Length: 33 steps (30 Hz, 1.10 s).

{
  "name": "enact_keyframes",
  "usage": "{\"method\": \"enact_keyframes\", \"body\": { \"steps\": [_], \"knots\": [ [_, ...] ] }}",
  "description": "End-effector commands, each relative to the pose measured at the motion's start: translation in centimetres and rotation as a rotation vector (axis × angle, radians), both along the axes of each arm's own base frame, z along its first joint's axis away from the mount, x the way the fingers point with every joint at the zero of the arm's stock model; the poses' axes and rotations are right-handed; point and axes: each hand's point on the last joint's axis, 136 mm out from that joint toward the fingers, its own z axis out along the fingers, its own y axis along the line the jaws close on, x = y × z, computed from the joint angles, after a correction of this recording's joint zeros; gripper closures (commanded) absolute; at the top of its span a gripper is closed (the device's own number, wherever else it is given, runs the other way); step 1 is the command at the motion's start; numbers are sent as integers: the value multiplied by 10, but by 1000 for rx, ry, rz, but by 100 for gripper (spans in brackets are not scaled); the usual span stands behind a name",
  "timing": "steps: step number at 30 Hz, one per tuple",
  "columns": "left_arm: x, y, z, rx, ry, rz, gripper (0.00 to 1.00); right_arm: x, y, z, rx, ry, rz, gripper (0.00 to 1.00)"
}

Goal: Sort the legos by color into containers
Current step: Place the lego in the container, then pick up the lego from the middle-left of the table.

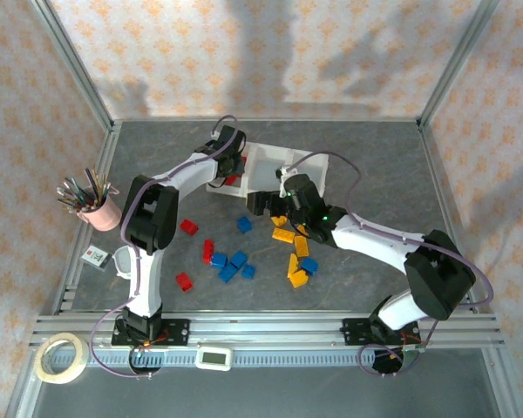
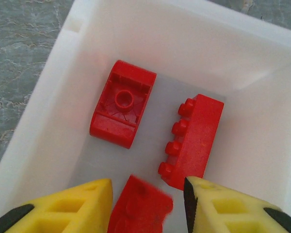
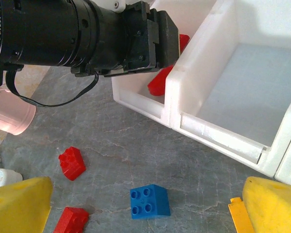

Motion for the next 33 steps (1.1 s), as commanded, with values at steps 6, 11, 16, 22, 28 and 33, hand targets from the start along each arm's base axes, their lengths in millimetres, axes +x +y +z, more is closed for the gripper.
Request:
{"method": "enact_keyframes", "body": {
  "steps": [6,11,16,22,28,33],
  "knots": [
    [-13,12,68,-29,-121,18,51,-4,-4,28,-7,-43,24,0],
    [-44,16,97,-89,-175,3,48,-12,-10,16,-30,-10,28,0],
    [-90,28,86,-140,-170,25,48,-23,-16,-9,-31,49,25,0],
    [-142,57,49,-114,-115,111,46,-37,-14,-33,13,119,41,0],
    [-178,87,25,-51,-93,217,41,-55,1,-50,39,156,65,0],
    [-189,105,6,-23,-51,275,33,-64,13,-56,55,172,88,0]
  ]
}}
